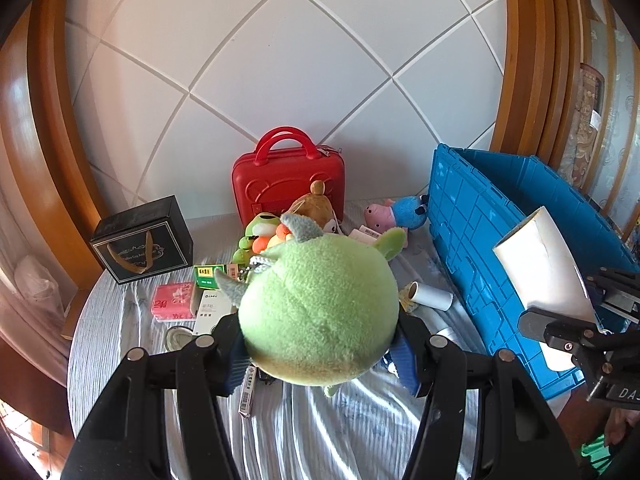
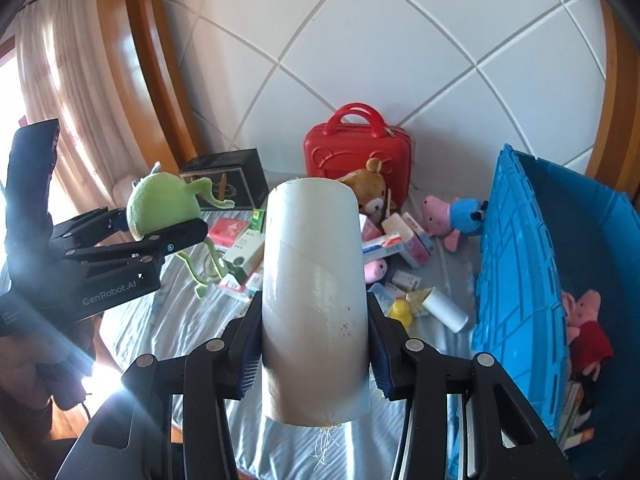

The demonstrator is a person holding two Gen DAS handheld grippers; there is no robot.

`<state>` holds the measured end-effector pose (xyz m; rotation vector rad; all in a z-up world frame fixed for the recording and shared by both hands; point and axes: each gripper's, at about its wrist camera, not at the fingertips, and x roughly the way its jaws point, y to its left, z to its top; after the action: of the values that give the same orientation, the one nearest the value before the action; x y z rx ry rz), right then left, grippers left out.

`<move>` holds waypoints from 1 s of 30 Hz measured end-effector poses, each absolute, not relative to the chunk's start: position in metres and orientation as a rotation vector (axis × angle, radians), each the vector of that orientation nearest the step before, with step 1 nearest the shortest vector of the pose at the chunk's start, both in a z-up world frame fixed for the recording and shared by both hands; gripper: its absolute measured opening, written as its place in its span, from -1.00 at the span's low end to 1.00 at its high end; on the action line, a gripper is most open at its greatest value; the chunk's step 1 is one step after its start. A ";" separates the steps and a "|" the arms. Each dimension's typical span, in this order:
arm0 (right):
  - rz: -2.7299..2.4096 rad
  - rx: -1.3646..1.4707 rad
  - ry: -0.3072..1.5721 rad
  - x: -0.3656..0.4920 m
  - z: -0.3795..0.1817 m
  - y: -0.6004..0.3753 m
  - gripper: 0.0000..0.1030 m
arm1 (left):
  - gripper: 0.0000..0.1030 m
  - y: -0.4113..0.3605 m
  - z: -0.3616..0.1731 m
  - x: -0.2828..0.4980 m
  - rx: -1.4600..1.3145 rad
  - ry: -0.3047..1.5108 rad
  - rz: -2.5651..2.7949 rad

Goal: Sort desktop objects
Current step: 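Lift and carry the green plush and white roll over the blue crate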

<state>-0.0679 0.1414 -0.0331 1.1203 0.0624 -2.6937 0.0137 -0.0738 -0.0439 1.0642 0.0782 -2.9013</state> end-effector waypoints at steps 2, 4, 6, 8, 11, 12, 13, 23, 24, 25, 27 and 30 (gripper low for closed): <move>-2.699 1.109 0.057 -0.064 -0.028 0.144 -0.13 | 0.12 -0.070 -0.041 0.014 1.060 0.073 -2.908; -2.705 1.097 0.049 -0.060 -0.023 0.147 -0.13 | 0.12 -0.065 -0.038 0.014 1.058 0.066 -2.914; -2.710 1.082 0.042 -0.056 -0.017 0.150 -0.13 | 0.12 -0.060 -0.035 0.014 1.052 0.060 -2.921; -2.716 1.069 0.039 -0.052 -0.012 0.153 -0.13 | 0.12 -0.055 -0.031 0.014 1.044 0.053 -2.931; -2.729 1.048 0.030 -0.046 -0.003 0.159 -0.13 | 0.12 -0.046 -0.025 0.013 1.035 0.040 -2.946; -2.734 1.039 0.025 -0.045 -0.001 0.162 -0.13 | 0.12 -0.043 -0.024 0.012 1.033 0.037 -2.952; -2.740 1.031 0.022 -0.043 0.002 0.164 -0.13 | 0.12 -0.039 -0.022 0.012 1.030 0.033 -2.957; -2.799 0.987 -0.022 -0.028 0.022 0.199 -0.13 | 0.12 -0.001 -0.007 0.000 1.006 -0.001 -3.018; -2.804 0.986 -0.026 -0.026 0.023 0.203 -0.13 | 0.12 0.003 -0.006 -0.001 1.004 -0.005 -3.025; -2.810 0.984 -0.030 -0.025 0.025 0.207 -0.13 | 0.12 0.007 -0.005 -0.003 1.002 -0.009 -3.030; -2.822 0.980 -0.039 -0.023 0.026 0.215 -0.13 | 0.12 0.016 -0.003 -0.006 1.001 -0.016 -3.043; -2.842 0.975 -0.056 -0.020 0.029 0.230 -0.13 | 0.12 0.031 -0.001 -0.012 1.002 -0.031 -3.063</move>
<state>-0.0196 0.2296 0.0293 0.9748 -0.0555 -2.8421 -0.0120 0.0313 -0.0008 1.0024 -0.0312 -3.0629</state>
